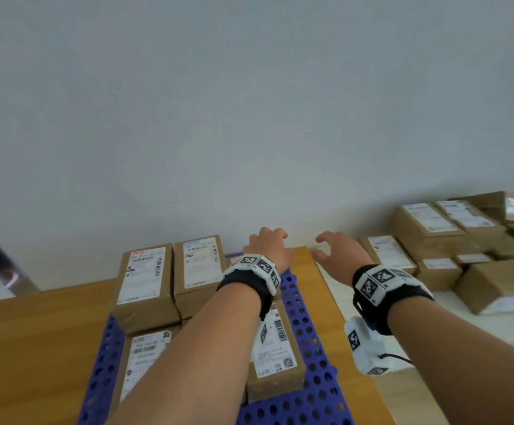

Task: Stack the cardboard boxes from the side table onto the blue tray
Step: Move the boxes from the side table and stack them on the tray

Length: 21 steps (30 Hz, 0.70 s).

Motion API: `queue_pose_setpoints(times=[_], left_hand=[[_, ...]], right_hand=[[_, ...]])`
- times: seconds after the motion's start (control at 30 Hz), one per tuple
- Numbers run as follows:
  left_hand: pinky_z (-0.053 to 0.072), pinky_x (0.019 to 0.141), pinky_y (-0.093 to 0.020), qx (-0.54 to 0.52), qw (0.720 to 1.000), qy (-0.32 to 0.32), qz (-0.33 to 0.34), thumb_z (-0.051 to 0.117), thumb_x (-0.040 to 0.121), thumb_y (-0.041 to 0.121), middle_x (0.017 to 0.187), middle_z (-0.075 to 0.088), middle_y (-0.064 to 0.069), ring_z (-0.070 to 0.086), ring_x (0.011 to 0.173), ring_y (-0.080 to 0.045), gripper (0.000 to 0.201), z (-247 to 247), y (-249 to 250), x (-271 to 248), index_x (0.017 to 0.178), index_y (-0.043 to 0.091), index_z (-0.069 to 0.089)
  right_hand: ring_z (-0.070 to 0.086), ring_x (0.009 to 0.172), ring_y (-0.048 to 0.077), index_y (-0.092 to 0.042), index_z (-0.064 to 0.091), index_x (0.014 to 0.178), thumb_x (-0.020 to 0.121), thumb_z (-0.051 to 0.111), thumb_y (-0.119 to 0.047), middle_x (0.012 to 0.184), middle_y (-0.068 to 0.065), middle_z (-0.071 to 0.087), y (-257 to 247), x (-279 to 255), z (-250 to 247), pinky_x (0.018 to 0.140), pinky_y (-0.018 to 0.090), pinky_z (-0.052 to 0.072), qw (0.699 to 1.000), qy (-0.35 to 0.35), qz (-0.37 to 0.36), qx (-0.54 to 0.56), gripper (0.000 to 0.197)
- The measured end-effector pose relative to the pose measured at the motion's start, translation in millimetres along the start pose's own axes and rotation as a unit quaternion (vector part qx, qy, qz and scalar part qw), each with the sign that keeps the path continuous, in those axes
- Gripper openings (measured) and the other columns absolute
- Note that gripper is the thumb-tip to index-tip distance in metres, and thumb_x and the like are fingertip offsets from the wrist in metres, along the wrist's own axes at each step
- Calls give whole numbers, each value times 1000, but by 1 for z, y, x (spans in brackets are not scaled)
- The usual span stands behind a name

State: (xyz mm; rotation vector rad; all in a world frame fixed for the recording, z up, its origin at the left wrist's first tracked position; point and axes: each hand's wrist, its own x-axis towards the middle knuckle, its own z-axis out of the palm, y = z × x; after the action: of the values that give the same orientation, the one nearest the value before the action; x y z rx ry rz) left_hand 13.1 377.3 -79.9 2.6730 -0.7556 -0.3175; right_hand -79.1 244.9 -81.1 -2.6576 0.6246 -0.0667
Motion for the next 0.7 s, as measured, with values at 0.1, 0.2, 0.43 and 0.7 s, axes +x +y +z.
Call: queue_pose_setpoints(times=[0.1,0.2,0.43,0.7], left_hand=[[39,108,-46,-9,1000,2,10,49,98,38,146,40,-7,40,133,-32,45,16,44,-1,142,26,45],[40,107,-43,-32,999,0,14,50,97,37,145,41,-9,40,133,-32,46,35,89,-1,142,26,46],[41,105,-44,-24,999,4,40,51,96,37,138,47,-12,46,127,-35,43,85,184,-1,137,26,51],[43,103,-39,-53,996,-2,68,52,96,35,140,49,-11,49,127,-30,46,119,262,4,140,21,49]], right_hand=[[52,123,27,-17,53,133,97,50,-40,137,9,54,40,-9,-19,100,35,42,1000,5,11,19,43],[55,119,26,-18,56,129,95,50,-41,132,8,58,81,-17,-38,98,34,44,1000,1,26,18,42],[54,121,24,-18,54,134,96,50,-39,136,6,56,174,-41,-76,97,35,45,999,13,41,27,43],[54,123,23,-15,55,132,97,52,-33,137,6,56,250,-53,-102,103,36,43,997,20,61,49,40]])
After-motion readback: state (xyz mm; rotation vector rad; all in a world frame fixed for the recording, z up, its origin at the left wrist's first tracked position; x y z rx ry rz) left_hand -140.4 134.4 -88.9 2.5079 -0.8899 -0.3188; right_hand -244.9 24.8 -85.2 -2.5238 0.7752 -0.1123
